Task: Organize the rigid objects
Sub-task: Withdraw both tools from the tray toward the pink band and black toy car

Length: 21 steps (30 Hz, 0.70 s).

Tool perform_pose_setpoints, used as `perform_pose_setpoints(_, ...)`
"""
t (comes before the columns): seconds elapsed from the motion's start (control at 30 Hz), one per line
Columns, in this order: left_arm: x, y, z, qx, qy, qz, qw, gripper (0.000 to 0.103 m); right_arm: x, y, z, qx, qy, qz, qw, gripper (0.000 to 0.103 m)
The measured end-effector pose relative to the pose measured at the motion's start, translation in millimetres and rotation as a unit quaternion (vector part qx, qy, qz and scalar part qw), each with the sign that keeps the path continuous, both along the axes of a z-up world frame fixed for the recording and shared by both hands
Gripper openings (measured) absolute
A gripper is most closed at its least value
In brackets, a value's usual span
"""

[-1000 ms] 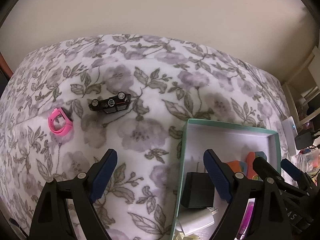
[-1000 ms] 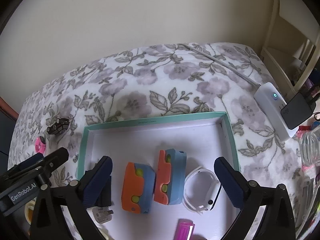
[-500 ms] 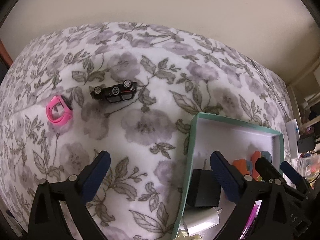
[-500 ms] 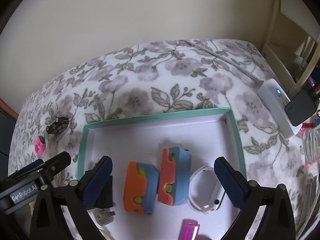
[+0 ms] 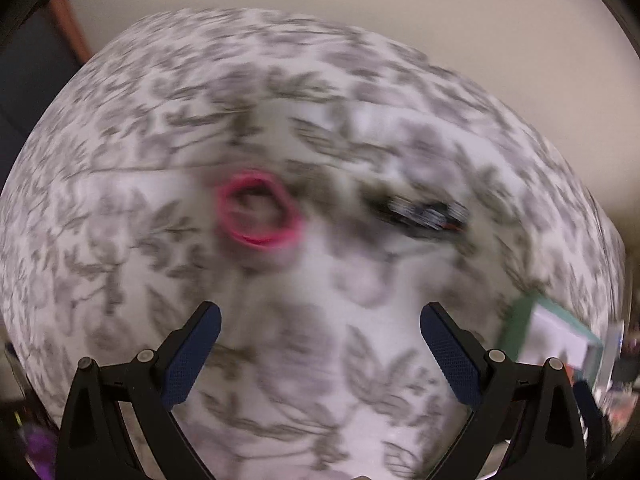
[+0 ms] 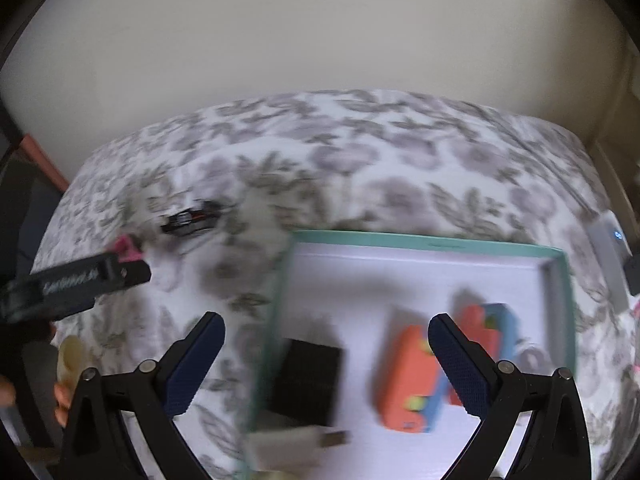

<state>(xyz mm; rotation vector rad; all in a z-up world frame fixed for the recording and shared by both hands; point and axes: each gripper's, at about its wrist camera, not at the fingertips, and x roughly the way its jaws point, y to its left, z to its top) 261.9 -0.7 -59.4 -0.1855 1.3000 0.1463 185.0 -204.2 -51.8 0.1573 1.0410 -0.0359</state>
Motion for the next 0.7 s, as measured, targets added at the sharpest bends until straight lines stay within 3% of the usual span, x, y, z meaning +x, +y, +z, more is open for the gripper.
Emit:
perform_pose_setpoints(0.37,4,70,2,-0.038,0.006,0.077,0.9963,0.1,10,60,-1,-0.053,0.009,0.061,0.997,0.103)
perform_pose_setpoints(0.7,6,75,0,-0.061,0.009,0.072,0.9955,0.1,11,31,3,-0.089,0.02,0.019,0.996,0.103)
